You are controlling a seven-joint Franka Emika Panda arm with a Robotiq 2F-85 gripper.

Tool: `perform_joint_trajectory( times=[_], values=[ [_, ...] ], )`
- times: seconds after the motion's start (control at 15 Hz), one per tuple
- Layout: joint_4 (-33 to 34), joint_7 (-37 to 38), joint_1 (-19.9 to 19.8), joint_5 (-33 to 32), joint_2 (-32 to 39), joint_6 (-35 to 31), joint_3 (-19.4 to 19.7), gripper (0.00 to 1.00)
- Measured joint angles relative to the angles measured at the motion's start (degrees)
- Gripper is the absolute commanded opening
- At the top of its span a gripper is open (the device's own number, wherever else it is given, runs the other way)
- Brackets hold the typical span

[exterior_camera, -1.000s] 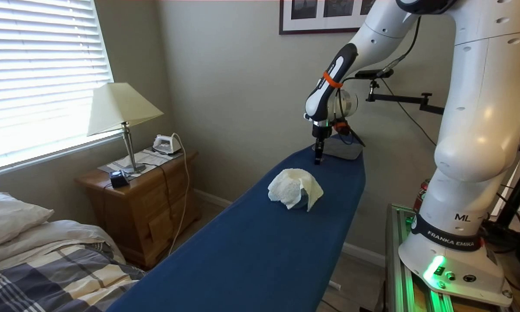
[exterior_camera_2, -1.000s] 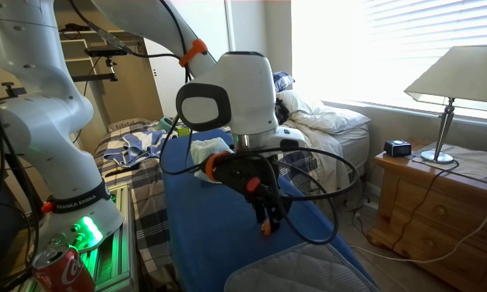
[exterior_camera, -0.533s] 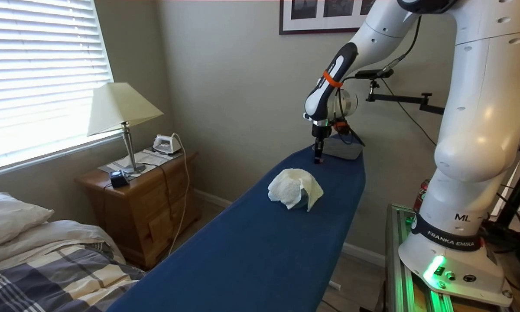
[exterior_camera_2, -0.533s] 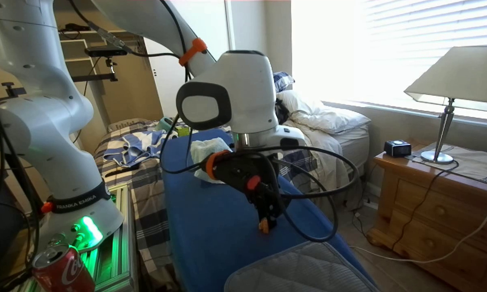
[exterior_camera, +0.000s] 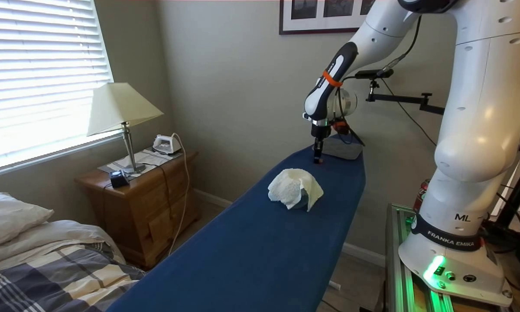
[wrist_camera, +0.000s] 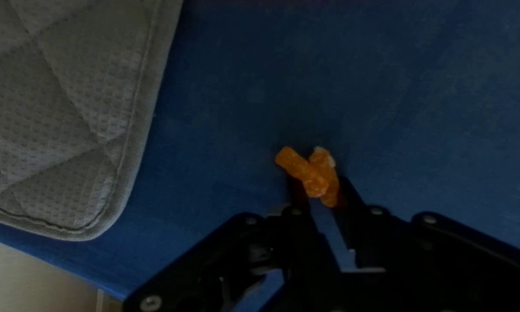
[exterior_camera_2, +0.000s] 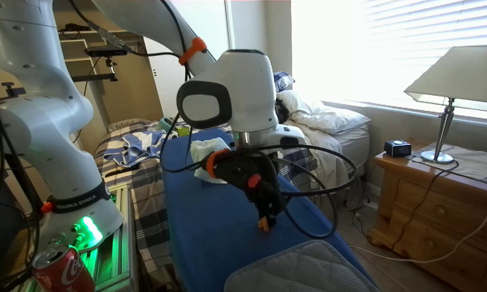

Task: Put the light blue cloth on the glass cup and then put the orange object on the light blue cloth

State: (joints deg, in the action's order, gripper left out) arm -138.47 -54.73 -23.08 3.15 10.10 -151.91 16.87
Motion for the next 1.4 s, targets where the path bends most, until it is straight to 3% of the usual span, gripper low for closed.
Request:
perform_joint_trajectory(
  times=[0.73,1.07,1.4],
  values=[
    [-0.48,0.11,1.52,-0.74,-2.89,2.60,-1.13,0.23],
    [-1.25,0.15,3.43,-1.25,-5.23,4.10,-1.78,0.20],
    [-2.68,0.11,6.15,-1.33,-8.68,6.06,-3.07,0.24]
  ],
)
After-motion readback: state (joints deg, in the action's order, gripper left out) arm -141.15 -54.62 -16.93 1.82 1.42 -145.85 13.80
